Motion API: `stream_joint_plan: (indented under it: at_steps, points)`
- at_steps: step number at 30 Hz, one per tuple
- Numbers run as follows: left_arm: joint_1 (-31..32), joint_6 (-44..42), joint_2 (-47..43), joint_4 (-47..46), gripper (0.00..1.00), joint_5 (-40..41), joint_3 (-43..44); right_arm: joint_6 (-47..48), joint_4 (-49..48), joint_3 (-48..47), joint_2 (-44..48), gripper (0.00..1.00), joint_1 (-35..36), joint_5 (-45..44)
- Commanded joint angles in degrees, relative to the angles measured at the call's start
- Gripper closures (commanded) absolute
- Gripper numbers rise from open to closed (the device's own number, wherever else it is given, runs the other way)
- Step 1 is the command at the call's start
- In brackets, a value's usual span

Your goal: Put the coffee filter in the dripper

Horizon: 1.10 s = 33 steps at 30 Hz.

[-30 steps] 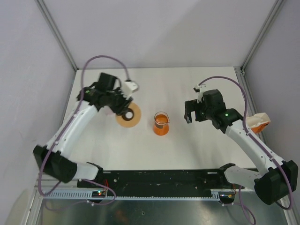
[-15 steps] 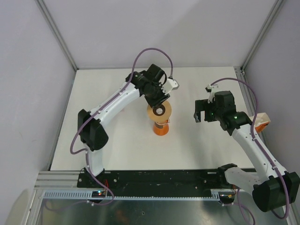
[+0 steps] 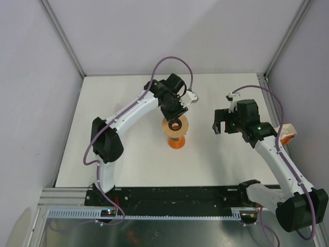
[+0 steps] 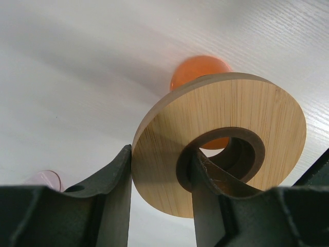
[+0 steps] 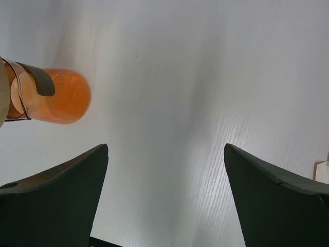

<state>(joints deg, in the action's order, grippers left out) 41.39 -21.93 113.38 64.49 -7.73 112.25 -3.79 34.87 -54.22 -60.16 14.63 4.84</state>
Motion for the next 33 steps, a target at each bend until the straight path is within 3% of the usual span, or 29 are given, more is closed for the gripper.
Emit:
stream_joint_plan:
  at_steps: [1,15,19,26,33]
  points:
    - [0.8,1.0,0.1,0.5,1.00,-1.2,1.1,0.8,-1.5,0.2,0.1,0.01,-0.4,0.9]
    - [1.5,0.7,2.4,0.5,0.98,-2.5,0.0,0.7,-1.4,0.2,0.1,0.01,-0.8,1.1]
    - [1.5,0.3,2.9,0.5,0.87,-2.1,0.3,0.7,-1.3,0.2,0.0,0.01,-0.8,1.2]
    - [1.4,0.0,2.4,0.5,0.49,-1.7,0.8,0.7,-1.3,0.2,-0.1,0.01,-0.9,1.4]
    - [1.4,0.1,1.1,0.4,0.30,-2.2,3.0,0.6,-1.2,0.2,-0.2,0.01,-0.9,1.6]
